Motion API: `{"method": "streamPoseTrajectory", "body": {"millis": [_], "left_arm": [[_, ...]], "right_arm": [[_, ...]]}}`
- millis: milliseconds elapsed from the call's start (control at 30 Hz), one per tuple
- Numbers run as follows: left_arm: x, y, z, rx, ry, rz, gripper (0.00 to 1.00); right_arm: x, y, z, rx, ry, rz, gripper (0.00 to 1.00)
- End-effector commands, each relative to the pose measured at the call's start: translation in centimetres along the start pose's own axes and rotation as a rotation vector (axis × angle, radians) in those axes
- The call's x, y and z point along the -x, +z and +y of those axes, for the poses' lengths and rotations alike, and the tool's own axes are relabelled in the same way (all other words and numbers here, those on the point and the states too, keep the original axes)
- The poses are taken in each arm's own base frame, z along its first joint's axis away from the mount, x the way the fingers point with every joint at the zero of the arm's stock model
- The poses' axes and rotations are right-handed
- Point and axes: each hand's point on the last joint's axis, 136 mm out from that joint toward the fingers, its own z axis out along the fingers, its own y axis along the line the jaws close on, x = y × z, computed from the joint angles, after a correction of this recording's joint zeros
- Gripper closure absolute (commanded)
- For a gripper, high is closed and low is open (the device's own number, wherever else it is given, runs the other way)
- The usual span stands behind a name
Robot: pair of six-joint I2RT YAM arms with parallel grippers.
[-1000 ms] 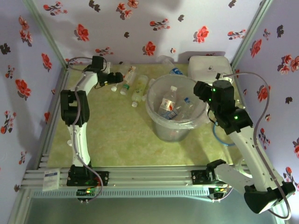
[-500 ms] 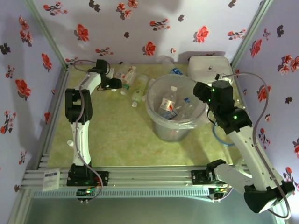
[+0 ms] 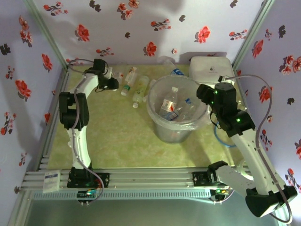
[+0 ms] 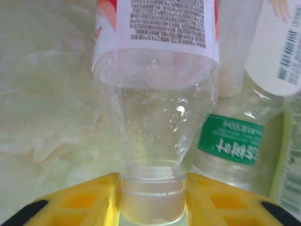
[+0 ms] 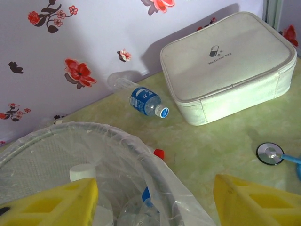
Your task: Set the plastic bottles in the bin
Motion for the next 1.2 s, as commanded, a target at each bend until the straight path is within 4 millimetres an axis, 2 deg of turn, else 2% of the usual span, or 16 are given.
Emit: {"method": "streamPoseTrajectory", "body": {"millis": [0, 33, 133, 300, 367, 533, 667, 867, 1000, 1167], "left_arm": [[0.4, -2.1, -0.5, 0.002, 0.016, -0.062, 0.62], [0.3, -2.3, -0.4, 0.005, 0.016, -0.073, 0.63], [0.2, -2.4, -0.2, 0.017, 0.017, -0.065, 0.78], [-1.0, -2.3, -0.7, 0.009, 0.014, -0.044, 0.78], [-1.5, -2.0, -0.7, 0.007, 0.015, -0.040, 0.71], [-1.6, -1.2, -0.2, 0.038, 0.017, -0.022, 0.34], [-0.2, -0.5, 0.2, 0.069, 0.034, -0.028, 0.24], [0.9, 2.3, 0.5, 0.091, 0.060, 0.016, 0.23], [0.6, 3.8, 0.8, 0.099, 0.054, 0.054, 0.26], [-0.1, 4.2, 0.7, 0.101, 0.053, 0.072, 0.39]], "right_arm": [[0.5, -0.2, 0.4, 0.026, 0.002, -0.011, 0.34], [0.5, -0.2, 0.6, 0.032, 0.002, -0.011, 0.34], [0.6, 0.1, 1.0, 0.044, 0.009, -0.006, 0.35], [0.6, 0.2, 1.4, 0.063, 0.029, 0.000, 0.35], [0.5, 0.2, 1.3, 0.061, 0.032, 0.000, 0.35], [0.2, 0.6, 1.4, 0.060, 0.030, 0.017, 0.35], [0.4, 0.8, 1.9, 0.075, 0.032, 0.017, 0.35], [0.0, 0.8, 1.5, 0.065, 0.030, 0.026, 0.35], [0.1, 0.3, 1.0, 0.043, 0.015, 0.020, 0.34], [0.1, 0.4, 0.8, 0.032, -0.001, 0.018, 0.34]]}}
